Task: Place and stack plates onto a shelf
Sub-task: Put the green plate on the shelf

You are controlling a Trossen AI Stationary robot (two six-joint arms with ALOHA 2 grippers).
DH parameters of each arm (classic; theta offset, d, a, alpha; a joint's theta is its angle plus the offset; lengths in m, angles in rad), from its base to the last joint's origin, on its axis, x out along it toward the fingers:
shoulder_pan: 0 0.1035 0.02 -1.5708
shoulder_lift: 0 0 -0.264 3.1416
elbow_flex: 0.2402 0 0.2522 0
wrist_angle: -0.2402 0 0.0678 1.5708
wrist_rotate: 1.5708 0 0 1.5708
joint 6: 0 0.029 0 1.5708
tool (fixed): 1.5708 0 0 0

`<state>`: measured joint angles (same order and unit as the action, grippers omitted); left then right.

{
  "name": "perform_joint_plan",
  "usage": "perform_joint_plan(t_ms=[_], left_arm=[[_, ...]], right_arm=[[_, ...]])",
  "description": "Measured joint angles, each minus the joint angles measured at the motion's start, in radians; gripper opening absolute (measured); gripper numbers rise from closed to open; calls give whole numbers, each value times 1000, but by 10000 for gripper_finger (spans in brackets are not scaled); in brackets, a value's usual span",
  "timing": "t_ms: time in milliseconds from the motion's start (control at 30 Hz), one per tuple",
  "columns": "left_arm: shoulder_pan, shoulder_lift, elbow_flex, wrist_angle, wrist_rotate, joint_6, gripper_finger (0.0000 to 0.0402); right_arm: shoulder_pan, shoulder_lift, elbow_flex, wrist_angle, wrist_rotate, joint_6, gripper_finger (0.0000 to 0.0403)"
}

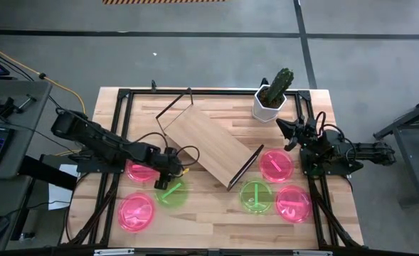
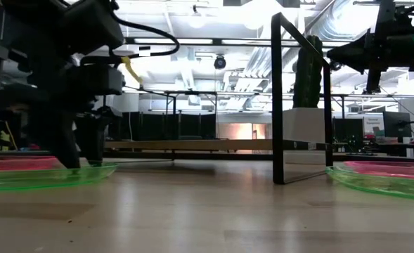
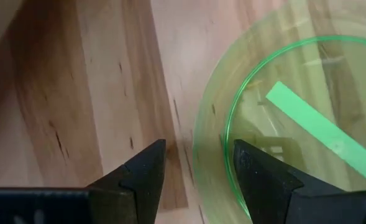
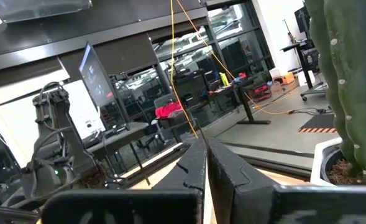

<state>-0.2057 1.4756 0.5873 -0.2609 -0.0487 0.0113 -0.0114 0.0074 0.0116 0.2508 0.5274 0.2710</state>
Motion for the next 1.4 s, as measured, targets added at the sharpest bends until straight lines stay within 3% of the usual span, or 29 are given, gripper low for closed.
perform_joint_plan(t_ms=[300, 633, 1067, 1233, 1400], left_arm=[[12, 11, -2, 28, 60, 1, 160], [8, 11, 13, 2, -11, 26, 11], [8, -84, 161, -242, -95, 80, 1], [9, -183, 172, -201, -126, 85, 0], [26, -263, 173, -101, -273, 92, 0]], right_arm=[[0, 0, 0, 0, 1, 0, 0], [0, 0, 0, 0, 3, 0, 0], [0, 0, 0, 0, 2, 0, 0], [0, 0, 0, -5, 2, 0, 0], [0, 0, 0, -6, 2, 0, 0]])
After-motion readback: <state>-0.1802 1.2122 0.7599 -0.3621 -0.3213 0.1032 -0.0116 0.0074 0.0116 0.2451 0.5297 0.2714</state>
